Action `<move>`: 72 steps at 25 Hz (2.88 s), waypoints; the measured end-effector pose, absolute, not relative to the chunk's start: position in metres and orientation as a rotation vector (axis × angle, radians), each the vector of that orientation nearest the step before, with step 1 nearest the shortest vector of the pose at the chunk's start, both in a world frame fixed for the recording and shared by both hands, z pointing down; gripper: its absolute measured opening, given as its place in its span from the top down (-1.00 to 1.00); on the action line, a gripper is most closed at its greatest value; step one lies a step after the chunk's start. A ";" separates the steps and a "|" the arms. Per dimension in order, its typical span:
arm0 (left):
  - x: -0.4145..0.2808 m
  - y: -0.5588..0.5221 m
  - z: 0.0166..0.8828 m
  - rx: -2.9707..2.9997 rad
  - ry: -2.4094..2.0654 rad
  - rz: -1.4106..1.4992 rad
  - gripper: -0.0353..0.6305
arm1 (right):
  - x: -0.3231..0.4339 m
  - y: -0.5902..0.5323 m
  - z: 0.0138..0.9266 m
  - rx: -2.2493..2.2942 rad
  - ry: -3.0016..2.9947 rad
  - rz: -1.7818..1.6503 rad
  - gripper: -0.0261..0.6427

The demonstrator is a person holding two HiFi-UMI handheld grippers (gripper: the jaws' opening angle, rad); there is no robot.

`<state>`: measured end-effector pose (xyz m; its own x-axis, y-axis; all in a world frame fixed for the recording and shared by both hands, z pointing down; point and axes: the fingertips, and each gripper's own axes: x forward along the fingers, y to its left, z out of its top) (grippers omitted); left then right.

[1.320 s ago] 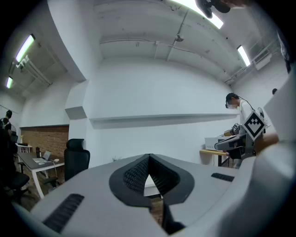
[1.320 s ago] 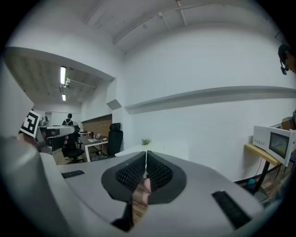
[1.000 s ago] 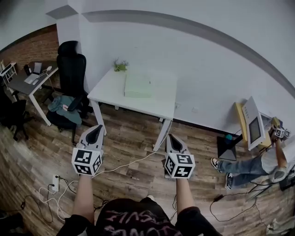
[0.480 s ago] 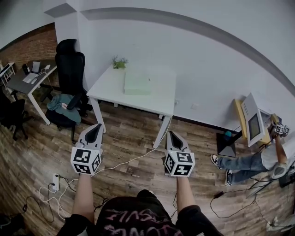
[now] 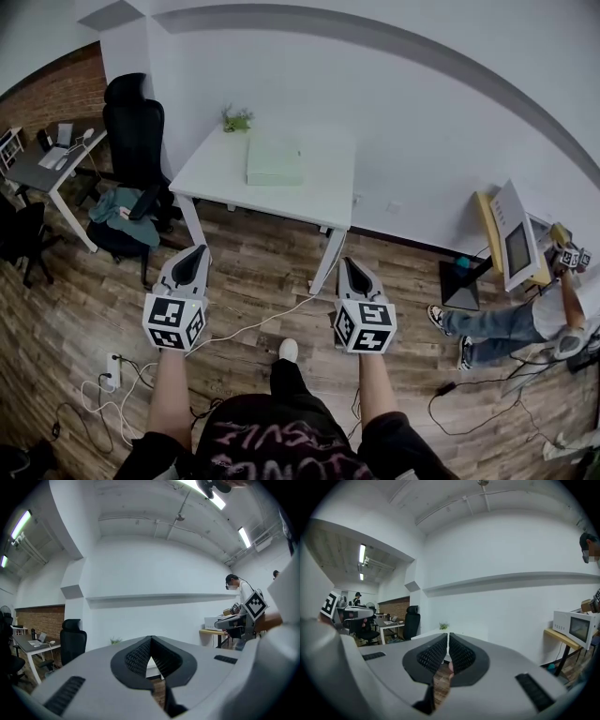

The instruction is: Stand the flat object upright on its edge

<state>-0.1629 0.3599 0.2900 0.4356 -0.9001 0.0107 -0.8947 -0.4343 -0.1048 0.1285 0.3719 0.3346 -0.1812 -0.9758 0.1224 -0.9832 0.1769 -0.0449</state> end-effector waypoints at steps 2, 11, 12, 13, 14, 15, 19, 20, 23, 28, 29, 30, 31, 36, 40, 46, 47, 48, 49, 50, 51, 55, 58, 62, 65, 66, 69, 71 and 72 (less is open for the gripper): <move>-0.161 0.350 0.291 -2.593 1.620 -0.106 0.85 | 0.129 0.362 0.336 1.963 -2.364 0.178 0.84; -0.162 0.290 0.306 -2.606 1.637 -0.143 0.85 | 0.126 0.295 0.353 1.924 -2.371 0.221 0.84; -0.163 0.281 0.308 -2.609 1.641 -0.147 0.85 | 0.126 0.286 0.354 1.918 -2.370 0.228 0.84; -0.163 0.273 0.310 -2.611 1.647 -0.153 0.85 | 0.125 0.276 0.356 1.911 -2.370 0.234 0.84; -0.163 0.264 0.313 -2.614 1.653 -0.159 0.85 | 0.125 0.267 0.359 1.903 -2.368 0.239 0.84; -0.164 0.255 0.316 -2.616 1.658 -0.165 0.85 | 0.125 0.257 0.361 1.896 -2.366 0.243 0.84; -0.164 0.216 0.331 -2.626 1.683 -0.191 0.85 | 0.127 0.216 0.375 1.875 -2.354 0.270 0.84; -0.163 0.206 0.333 -2.627 1.690 -0.199 0.85 | 0.129 0.206 0.378 1.871 -2.353 0.277 0.83; -0.159 0.176 0.336 -2.626 1.706 -0.215 0.85 | 0.132 0.175 0.382 1.854 -2.355 0.294 0.84; -0.146 0.124 0.336 -2.621 1.719 -0.237 0.85 | 0.147 0.122 0.388 1.843 -2.359 0.320 0.83; -0.143 0.114 0.337 -2.619 1.721 -0.247 0.85 | 0.150 0.111 0.390 1.841 -2.359 0.324 0.84; -0.140 0.104 0.338 -2.618 1.725 -0.257 0.85 | 0.153 0.102 0.391 1.838 -2.359 0.329 0.84; -0.137 0.095 0.339 -2.617 1.731 -0.265 0.85 | 0.156 0.092 0.392 1.833 -2.360 0.335 0.83; -0.123 0.057 0.337 -2.611 1.751 -0.264 0.85 | 0.171 0.050 0.396 1.816 -2.370 0.360 0.84; -0.122 0.037 0.338 -2.596 1.774 -0.265 0.85 | 0.172 0.026 0.397 1.792 -2.383 0.363 0.83; -0.120 0.015 0.332 -2.585 1.794 -0.246 0.85 | 0.175 0.003 0.391 1.780 -2.400 0.357 0.83; -0.119 0.011 0.331 -2.585 1.793 -0.243 0.85 | 0.176 0.000 0.392 1.779 -2.398 0.357 0.83; -0.118 0.008 0.331 -2.585 1.790 -0.240 0.85 | 0.177 -0.003 0.393 1.779 -2.394 0.357 0.83; -0.117 0.003 0.331 -2.586 1.787 -0.238 0.85 | 0.179 -0.006 0.394 1.780 -2.390 0.356 0.83; -0.117 -0.001 0.332 -2.587 1.785 -0.234 0.85 | 0.180 -0.010 0.396 1.783 -2.387 0.357 0.83; -0.117 -0.006 0.333 -2.589 1.784 -0.230 0.85 | 0.181 -0.014 0.397 1.785 -2.385 0.359 0.83; -0.117 -0.029 0.336 -2.603 1.776 -0.225 0.85 | 0.182 -0.033 0.396 1.806 -2.380 0.371 0.83; -0.118 -0.049 0.341 -2.623 1.763 -0.220 0.85 | 0.181 -0.050 0.398 1.816 -2.364 0.375 0.83; -0.123 -0.082 0.352 -2.658 1.756 -0.226 0.85 | 0.175 -0.077 0.406 1.815 -2.330 0.394 0.83; -0.129 -0.110 0.364 -2.688 1.754 -0.239 0.85 | 0.171 -0.099 0.413 1.826 -2.304 0.420 0.83; -0.132 -0.120 0.368 -2.698 1.753 -0.244 0.85 | 0.169 -0.108 0.415 1.832 -2.296 0.426 0.83; -0.139 -0.149 0.379 -2.724 1.747 -0.269 0.85 | 0.162 -0.134 0.425 1.840 -2.269 0.453 0.83; -0.143 -0.167 0.386 -2.745 1.736 -0.290 0.85 | 0.156 -0.150 0.433 1.843 -2.250 0.482 0.83; -0.145 -0.176 0.388 -2.754 1.731 -0.299 0.85 | 0.153 -0.158 0.436 1.846 -2.242 0.494 0.83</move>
<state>-0.1452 -0.1764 0.3884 0.4239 -0.8787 0.2196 -0.9014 -0.4328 0.0081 0.1533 -0.1575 0.4358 -0.2029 -0.9121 0.3564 -0.9774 0.1664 -0.1306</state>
